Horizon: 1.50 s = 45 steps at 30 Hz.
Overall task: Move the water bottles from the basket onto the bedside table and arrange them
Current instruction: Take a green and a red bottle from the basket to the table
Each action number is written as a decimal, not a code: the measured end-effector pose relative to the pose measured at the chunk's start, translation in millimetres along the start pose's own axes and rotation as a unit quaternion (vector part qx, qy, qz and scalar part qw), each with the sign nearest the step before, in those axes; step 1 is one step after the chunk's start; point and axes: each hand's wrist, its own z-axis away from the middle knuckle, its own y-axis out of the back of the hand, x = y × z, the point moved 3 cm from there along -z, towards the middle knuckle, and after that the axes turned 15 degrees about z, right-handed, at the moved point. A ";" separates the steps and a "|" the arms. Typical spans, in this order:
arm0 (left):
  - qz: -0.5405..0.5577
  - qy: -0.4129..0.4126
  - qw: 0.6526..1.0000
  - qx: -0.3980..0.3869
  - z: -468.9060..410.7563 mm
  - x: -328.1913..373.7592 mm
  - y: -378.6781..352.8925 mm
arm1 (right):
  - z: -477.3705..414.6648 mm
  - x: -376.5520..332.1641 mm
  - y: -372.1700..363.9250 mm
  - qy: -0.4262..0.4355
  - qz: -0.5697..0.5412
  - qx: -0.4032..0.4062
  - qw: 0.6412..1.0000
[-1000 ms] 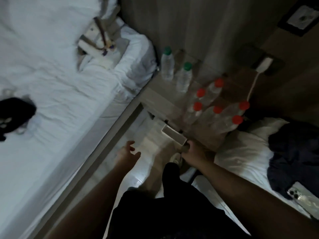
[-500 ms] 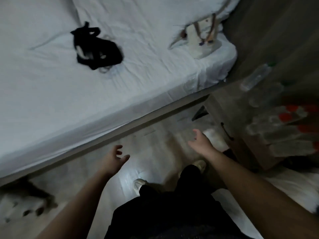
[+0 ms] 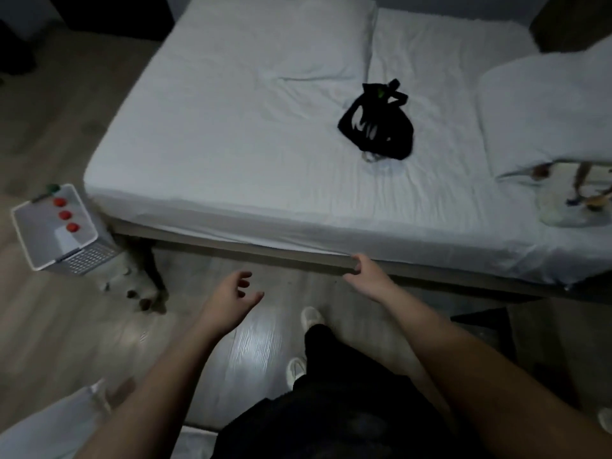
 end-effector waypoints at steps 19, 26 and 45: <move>-0.020 0.087 0.993 0.083 -118.1 -63.1 211.0 | -127.0 -302.8 -79.7 0.172 0.121 -0.113 0.971; 0.054 0.137 0.978 0.149 -130.5 -117.7 304.4 | -137.1 -430.9 -113.9 0.251 0.199 -0.154 0.935; -0.058 0.103 0.993 -0.008 -260.1 -253.7 650.9 | -130.1 -750.2 -304.5 0.110 0.158 -0.152 0.969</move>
